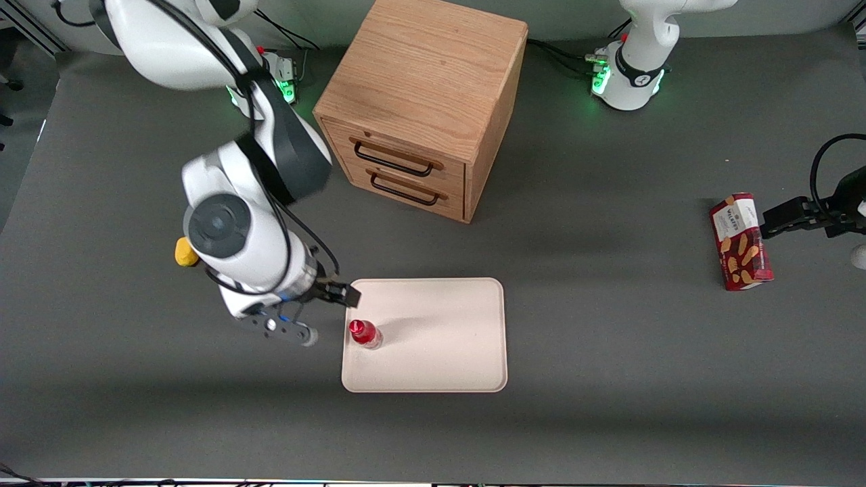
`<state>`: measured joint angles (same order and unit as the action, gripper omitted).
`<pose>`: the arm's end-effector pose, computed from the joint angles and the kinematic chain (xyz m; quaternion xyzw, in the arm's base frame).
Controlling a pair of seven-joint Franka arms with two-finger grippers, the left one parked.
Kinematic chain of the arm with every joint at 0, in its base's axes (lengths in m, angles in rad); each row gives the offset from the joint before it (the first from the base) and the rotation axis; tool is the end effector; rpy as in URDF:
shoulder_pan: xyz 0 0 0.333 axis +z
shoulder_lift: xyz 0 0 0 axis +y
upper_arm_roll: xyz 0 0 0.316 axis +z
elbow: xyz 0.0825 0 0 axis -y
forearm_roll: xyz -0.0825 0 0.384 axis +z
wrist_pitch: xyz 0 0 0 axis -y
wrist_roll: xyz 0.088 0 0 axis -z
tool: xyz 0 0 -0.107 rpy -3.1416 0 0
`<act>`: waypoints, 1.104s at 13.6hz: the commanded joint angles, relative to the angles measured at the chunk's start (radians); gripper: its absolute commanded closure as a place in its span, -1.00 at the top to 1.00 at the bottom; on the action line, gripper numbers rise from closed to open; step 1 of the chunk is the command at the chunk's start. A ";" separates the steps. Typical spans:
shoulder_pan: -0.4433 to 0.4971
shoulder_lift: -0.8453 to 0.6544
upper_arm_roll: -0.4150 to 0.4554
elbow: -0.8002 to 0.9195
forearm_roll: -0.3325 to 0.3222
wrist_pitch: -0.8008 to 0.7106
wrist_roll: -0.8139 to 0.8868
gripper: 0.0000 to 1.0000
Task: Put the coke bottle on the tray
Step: 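Open the right gripper to release the bottle and raise it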
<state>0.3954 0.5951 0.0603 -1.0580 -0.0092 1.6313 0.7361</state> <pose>0.6529 0.3047 0.4907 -0.9894 0.1443 0.0156 0.0044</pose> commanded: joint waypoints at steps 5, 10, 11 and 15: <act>-0.104 -0.236 -0.002 -0.037 -0.018 -0.272 -0.206 1.00; -0.205 -0.337 -0.071 -0.098 -0.015 -0.314 -0.536 1.00; -0.229 -0.371 -0.076 -0.149 -0.014 -0.308 -0.593 1.00; -0.280 -0.452 -0.118 -0.282 -0.009 -0.268 -0.711 1.00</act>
<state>0.1207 0.2160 -0.0362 -1.2209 -0.0160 1.3177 0.0951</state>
